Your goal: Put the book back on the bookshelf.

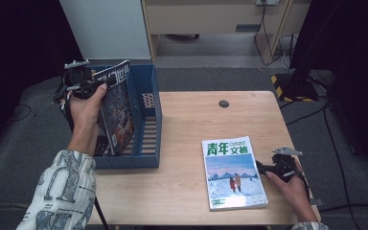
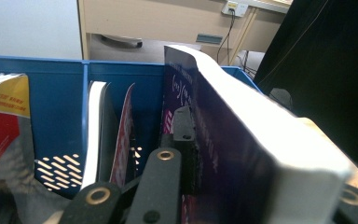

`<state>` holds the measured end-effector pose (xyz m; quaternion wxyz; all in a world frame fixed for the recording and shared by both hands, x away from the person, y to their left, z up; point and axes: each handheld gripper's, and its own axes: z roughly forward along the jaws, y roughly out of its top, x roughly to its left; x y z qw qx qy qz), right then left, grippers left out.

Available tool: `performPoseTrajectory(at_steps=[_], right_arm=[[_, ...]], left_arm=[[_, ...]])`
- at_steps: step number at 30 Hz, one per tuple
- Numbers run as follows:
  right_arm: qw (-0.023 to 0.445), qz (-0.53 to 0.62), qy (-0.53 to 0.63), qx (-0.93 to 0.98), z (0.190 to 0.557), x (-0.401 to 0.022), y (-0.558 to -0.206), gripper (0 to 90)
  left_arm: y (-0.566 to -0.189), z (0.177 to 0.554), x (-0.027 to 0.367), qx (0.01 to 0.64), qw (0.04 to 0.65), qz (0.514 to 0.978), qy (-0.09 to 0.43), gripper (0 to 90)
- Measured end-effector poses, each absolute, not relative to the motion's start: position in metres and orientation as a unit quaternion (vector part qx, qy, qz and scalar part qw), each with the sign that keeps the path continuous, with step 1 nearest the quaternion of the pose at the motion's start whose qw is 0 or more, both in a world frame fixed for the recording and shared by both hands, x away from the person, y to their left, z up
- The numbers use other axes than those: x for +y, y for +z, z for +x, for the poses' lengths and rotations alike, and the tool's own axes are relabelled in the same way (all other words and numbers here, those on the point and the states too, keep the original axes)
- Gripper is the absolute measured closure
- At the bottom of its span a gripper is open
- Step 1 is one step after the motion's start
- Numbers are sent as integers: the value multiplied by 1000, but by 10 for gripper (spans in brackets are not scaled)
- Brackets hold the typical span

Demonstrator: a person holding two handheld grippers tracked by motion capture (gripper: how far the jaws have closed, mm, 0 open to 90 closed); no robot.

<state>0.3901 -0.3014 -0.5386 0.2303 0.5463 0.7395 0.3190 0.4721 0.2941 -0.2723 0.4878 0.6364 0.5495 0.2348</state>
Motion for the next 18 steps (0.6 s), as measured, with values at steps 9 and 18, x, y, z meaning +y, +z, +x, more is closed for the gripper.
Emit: performPoseTrajectory(at_steps=[9, 18], right_arm=[[230, 546, 319, 740, 390, -301, -539, 96], [230, 546, 319, 740, 390, -301, -539, 96]], left_arm=[[-277, 473, 290, 546, 486, 639, 241, 820], [-282, 473, 287, 541, 486, 639, 248, 820]])
